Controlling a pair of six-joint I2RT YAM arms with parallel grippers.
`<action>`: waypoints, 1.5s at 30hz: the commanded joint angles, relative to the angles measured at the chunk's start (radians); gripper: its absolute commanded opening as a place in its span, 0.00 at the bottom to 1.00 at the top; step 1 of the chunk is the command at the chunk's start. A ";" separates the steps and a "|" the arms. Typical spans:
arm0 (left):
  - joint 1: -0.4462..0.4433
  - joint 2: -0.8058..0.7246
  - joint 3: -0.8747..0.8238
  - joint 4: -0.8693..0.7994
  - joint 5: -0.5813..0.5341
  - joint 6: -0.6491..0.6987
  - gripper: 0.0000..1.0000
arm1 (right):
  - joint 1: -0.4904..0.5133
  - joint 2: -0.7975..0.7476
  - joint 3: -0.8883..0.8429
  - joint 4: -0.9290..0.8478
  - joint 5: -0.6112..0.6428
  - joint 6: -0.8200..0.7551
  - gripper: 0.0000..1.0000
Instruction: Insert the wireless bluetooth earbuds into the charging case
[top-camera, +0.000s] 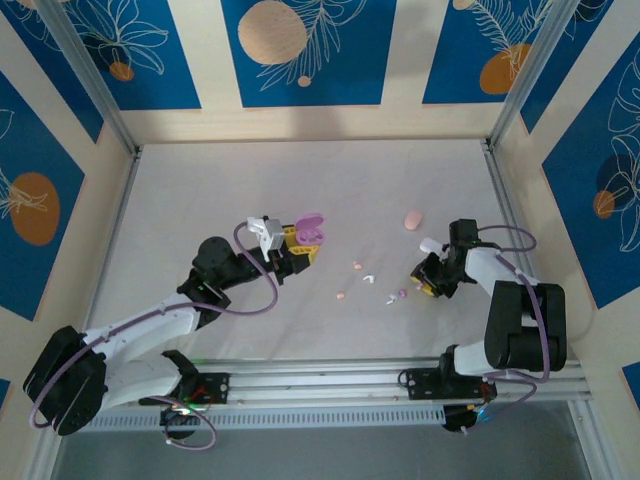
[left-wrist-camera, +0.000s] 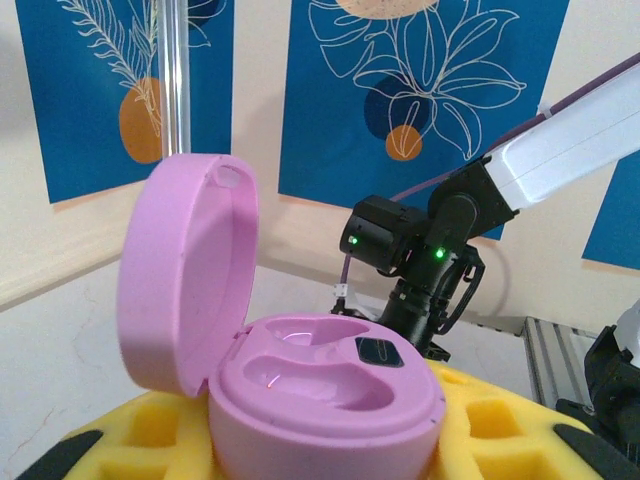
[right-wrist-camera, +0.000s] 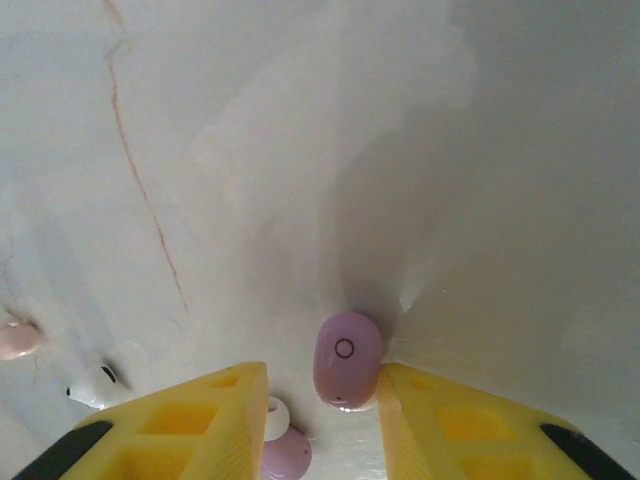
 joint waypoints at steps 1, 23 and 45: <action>-0.010 -0.001 0.035 0.013 0.013 0.004 0.25 | 0.021 0.008 0.034 -0.020 -0.023 -0.021 0.36; -0.010 -0.002 0.033 0.006 0.011 0.005 0.25 | 0.084 0.074 0.152 -0.133 0.167 -0.057 0.32; -0.010 -0.025 0.024 -0.011 0.001 0.013 0.25 | 0.166 0.228 0.260 -0.212 0.263 -0.107 0.29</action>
